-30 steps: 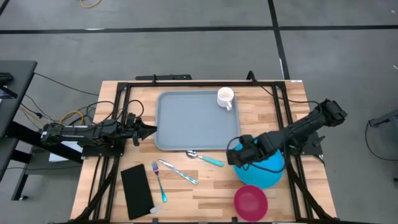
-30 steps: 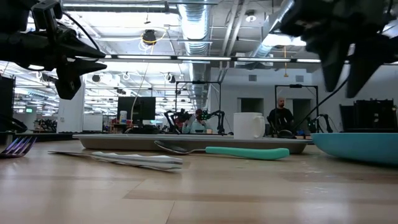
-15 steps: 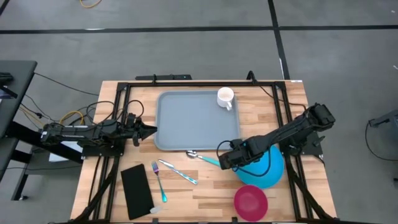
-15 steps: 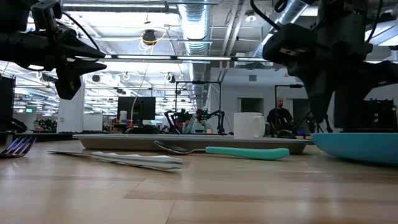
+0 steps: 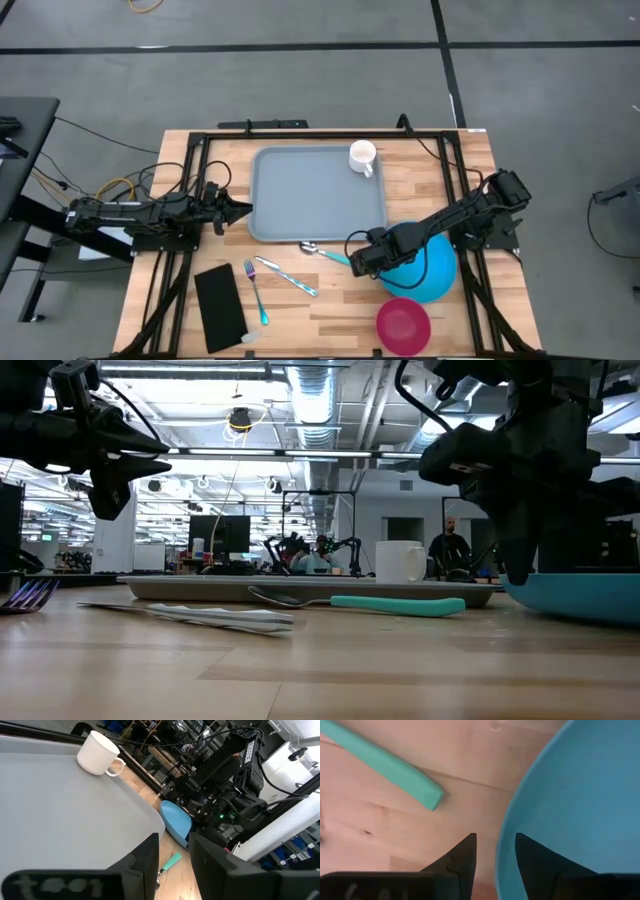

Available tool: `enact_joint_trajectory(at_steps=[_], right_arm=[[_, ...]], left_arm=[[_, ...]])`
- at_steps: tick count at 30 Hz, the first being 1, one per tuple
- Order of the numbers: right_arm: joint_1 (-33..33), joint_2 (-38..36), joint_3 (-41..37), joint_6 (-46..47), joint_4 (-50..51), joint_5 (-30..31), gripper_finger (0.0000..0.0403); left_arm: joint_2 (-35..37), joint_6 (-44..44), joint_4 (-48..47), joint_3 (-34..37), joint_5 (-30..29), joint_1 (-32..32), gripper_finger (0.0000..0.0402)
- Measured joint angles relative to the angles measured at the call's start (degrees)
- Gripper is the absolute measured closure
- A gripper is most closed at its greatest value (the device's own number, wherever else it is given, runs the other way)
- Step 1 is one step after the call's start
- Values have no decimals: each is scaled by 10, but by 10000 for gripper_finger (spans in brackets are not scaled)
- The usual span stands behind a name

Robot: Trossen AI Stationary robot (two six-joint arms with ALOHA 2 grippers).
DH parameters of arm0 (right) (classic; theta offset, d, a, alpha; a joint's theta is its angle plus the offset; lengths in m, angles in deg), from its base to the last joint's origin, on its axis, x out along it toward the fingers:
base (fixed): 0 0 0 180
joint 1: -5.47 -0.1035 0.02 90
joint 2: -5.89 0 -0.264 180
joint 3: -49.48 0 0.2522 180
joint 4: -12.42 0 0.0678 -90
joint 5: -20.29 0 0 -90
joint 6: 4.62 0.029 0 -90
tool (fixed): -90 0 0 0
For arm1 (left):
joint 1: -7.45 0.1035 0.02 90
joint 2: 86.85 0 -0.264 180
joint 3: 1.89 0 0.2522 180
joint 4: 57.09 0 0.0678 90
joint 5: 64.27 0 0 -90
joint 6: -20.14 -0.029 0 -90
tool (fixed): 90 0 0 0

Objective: Set up tray
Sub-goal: Put the blue plate under the white mug on the gray serving tray

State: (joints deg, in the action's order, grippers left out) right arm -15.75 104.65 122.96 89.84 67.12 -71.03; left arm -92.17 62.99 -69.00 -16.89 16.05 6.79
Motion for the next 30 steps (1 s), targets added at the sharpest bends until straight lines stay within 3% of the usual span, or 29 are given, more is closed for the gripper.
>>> enact_joint_trajectory(at_steps=[11,19,30], right_arm=[[0,-3,0,1,23,6,395],[0,-3,3,18,27,12,397],[4,-2,96,13,183,38,400]], left_arm=[[0,0,0,0,-1,0,306],[0,-1,0,0,-1,0,306],[0,-2,0,0,-2,0,306]])
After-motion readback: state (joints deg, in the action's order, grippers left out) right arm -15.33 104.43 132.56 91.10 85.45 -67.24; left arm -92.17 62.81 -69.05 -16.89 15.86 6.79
